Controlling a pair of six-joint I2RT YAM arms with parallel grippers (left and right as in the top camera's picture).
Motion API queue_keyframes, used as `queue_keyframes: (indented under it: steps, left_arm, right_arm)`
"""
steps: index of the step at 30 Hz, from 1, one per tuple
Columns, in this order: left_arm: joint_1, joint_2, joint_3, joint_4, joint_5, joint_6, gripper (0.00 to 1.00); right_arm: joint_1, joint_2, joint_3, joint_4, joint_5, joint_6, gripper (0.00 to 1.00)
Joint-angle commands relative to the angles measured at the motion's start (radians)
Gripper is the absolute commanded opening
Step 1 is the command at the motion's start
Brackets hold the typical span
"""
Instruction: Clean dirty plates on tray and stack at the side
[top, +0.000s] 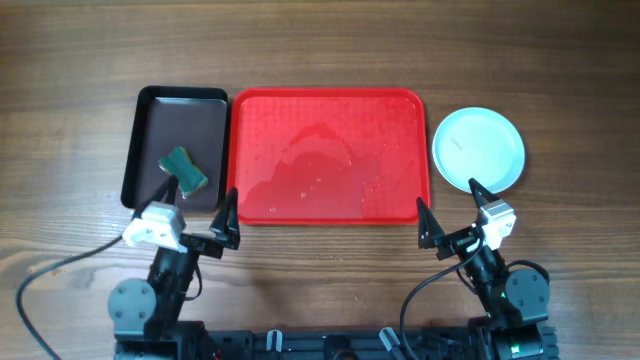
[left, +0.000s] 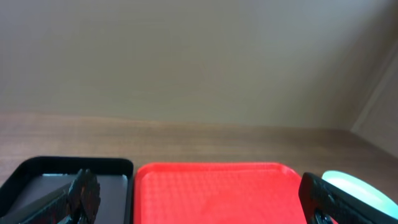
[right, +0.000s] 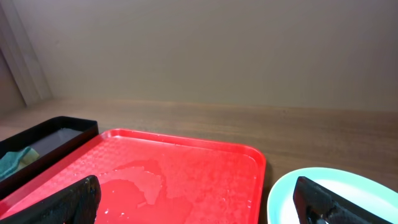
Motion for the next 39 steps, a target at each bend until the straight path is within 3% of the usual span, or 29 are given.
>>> queue_keyframes:
  steps: [1,16,19,23,39]
  left_arm:
    - [-0.002,-0.060,-0.082,0.053,-0.024,0.019,1.00]
    - [-0.002,-0.071,-0.184,0.173,-0.085,0.019,1.00]
    - [-0.002,-0.082,-0.184,0.146,-0.092,0.019,1.00]
    - [-0.003,-0.082,-0.184,-0.002,-0.089,0.007,1.00]
    - [-0.002,-0.082,-0.184,0.000,-0.089,-0.015,1.00]
  right_arm:
    - [0.004,-0.014,-0.003,0.003,0.005,-0.018,1.00]
    - [0.004,-0.014,-0.003,0.003,0.005,-0.018,1.00]
    - [0.004,-0.014,-0.003,0.003,0.005,-0.017,1.00]
    - [0.004,-0.014,-0.003,0.003,0.005,-0.018,0.99]
    - [0.004,-0.014,-0.003,0.003,0.005,-0.018,1.00]
